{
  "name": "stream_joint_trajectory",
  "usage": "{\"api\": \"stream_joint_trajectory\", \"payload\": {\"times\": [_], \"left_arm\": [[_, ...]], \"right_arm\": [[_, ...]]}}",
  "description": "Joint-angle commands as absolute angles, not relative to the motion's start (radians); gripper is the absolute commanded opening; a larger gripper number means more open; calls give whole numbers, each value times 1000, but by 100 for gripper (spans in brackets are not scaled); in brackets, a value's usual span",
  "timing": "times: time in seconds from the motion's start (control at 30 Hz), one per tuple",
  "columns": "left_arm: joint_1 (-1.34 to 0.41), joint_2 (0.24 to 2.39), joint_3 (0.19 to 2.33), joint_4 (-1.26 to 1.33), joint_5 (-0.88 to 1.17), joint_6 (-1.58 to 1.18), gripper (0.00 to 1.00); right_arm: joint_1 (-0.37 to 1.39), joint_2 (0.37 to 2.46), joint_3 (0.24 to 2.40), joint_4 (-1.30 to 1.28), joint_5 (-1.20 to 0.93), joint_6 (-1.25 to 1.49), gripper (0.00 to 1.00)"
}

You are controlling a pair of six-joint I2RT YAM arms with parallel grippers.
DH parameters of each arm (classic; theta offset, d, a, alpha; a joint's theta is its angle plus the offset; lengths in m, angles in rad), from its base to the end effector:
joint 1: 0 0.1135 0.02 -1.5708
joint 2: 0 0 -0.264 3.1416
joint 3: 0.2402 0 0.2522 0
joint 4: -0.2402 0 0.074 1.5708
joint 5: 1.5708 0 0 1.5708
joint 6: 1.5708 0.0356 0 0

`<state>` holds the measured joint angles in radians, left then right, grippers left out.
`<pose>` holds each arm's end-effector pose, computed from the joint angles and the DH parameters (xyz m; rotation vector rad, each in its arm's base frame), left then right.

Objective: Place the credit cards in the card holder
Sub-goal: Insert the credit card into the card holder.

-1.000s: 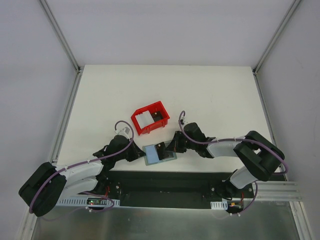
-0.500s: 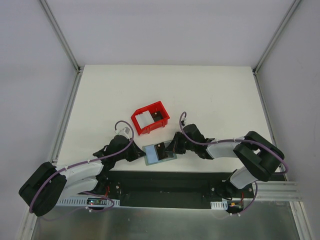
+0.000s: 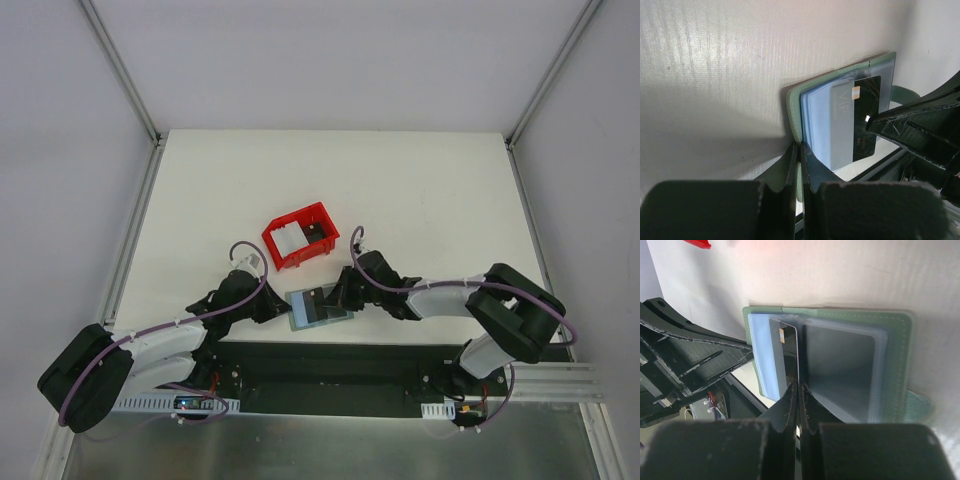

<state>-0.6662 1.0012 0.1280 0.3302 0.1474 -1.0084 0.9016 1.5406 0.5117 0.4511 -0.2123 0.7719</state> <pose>0.1339 -0.1119 0.1302 -0.3007 2.3104 -1.0912 0.1684 0.2250 0.1390 -0.2917 2.3688 1.1285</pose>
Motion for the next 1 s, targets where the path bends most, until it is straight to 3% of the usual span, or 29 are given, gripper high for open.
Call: {"api": "stream_joint_trajectory", "payload": {"times": [0.0,0.2,0.47,0.57,0.73,0.97], "left_arm": [[-666,1008,118,325,146,-1011,0],[-666,1012,123,325,146,-1009,0],[-666,1012,117,328,146,-1008,0],[-666,1008,115,330,144,-1008,0],[-666,1009,118,328,147,-1008,0],[-666,1012,123,330,152,-1002,0]], "right_arm": [[939,1569,589,370,-181,742,1],[943,1562,604,315,-161,727,5],[945,1476,609,192,-66,654,38],[946,1477,621,205,-95,634,44],[951,1535,660,216,-146,623,45],[995,1595,759,161,-170,575,37]]}}
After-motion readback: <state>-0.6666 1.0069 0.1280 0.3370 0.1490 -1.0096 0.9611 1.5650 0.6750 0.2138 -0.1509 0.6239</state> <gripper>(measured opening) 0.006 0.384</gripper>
